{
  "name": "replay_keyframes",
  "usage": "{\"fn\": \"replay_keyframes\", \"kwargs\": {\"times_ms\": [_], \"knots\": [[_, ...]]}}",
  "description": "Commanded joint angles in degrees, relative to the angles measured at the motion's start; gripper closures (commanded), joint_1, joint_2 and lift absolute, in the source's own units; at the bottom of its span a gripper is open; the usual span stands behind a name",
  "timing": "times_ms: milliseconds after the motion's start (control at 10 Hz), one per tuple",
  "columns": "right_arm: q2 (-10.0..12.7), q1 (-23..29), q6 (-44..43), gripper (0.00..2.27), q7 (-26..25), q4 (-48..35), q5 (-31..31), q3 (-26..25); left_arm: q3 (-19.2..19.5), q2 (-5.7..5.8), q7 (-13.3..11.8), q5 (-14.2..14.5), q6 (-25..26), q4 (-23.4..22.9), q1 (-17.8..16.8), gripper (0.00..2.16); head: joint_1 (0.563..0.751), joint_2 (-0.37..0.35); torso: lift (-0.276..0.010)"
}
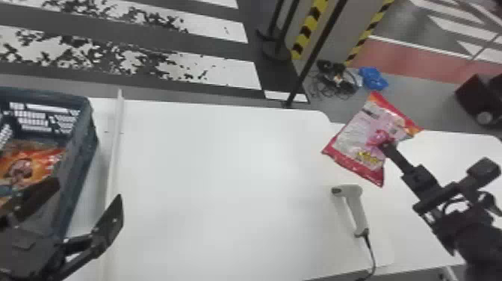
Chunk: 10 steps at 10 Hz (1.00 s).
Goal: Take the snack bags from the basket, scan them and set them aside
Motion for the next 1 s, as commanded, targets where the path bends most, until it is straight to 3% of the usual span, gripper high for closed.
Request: {"fn": "replay_keyframes", "kwargs": {"times_ms": [0,100,200,300,500,700,900], "knots": [[0.08,-0.25,-8.79,2.25,-4.68,4.38,-1.73,-1.38,-0.09,0.0,-0.01,-0.46,0.34,0.04,0.06,0.07,0.695,-0.35,-0.075],[-0.45,-1.13,-14.59,2.25,-7.49,8.16,-1.82,-1.91,-0.27,0.0,-0.01,-0.46,0.51,0.13,-0.12,0.07,0.695,-0.35,-0.075],[-2.39,-1.57,-18.64,2.25,-9.95,12.55,-3.05,-1.73,-0.53,0.0,-0.1,-0.55,1.04,0.22,-0.29,0.07,0.695,-0.35,-0.075],[-3.44,-1.75,-27.25,2.25,-14.96,15.98,-1.99,0.11,-0.71,0.0,-0.1,-0.64,1.04,0.3,-0.38,0.07,0.695,-0.35,-0.075],[-6.6,-4.47,-40.43,2.25,-19.97,28.46,2.14,5.83,-0.79,0.0,-0.1,-0.73,1.04,0.3,-0.47,0.07,0.695,-0.35,-0.075],[-7.66,-7.37,-44.48,2.25,-24.1,35.93,5.22,9.69,-0.79,0.0,-0.1,-0.55,0.86,0.3,-0.56,0.07,0.695,-0.35,-0.075],[-7.13,-7.64,-46.94,2.18,-29.29,36.72,7.06,14.09,-0.88,0.0,-0.27,-0.55,0.86,0.57,-0.47,0.07,0.695,-0.35,-0.075]]}}
